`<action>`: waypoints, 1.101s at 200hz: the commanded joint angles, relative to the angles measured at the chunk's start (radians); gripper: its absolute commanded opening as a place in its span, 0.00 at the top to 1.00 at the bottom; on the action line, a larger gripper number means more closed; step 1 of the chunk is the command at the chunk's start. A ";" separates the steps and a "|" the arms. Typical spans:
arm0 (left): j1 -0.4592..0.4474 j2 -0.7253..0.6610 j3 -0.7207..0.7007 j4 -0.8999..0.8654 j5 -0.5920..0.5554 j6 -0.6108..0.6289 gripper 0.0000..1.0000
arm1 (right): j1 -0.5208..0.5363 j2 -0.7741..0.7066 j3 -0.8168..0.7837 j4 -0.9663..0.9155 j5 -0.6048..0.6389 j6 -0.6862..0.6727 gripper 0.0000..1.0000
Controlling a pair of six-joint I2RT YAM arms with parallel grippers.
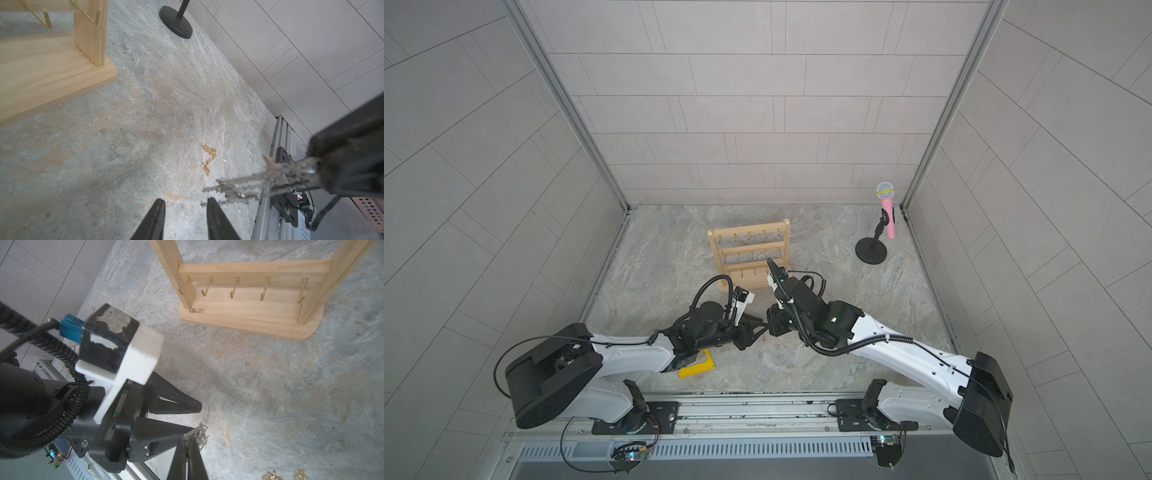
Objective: Hang the necklace on the jewelry display stand
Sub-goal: Pick up the necklace from the center of the board.
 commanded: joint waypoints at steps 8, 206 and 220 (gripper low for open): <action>-0.009 -0.013 0.027 -0.002 -0.015 0.021 0.62 | 0.010 0.017 0.025 0.019 -0.007 0.015 0.98; -0.014 -0.052 -0.009 0.057 -0.012 0.022 0.61 | 0.024 0.005 0.008 0.038 -0.019 0.043 0.98; -0.014 -0.052 -0.019 0.066 0.004 0.024 0.61 | 0.024 0.005 0.009 0.033 -0.007 0.044 0.98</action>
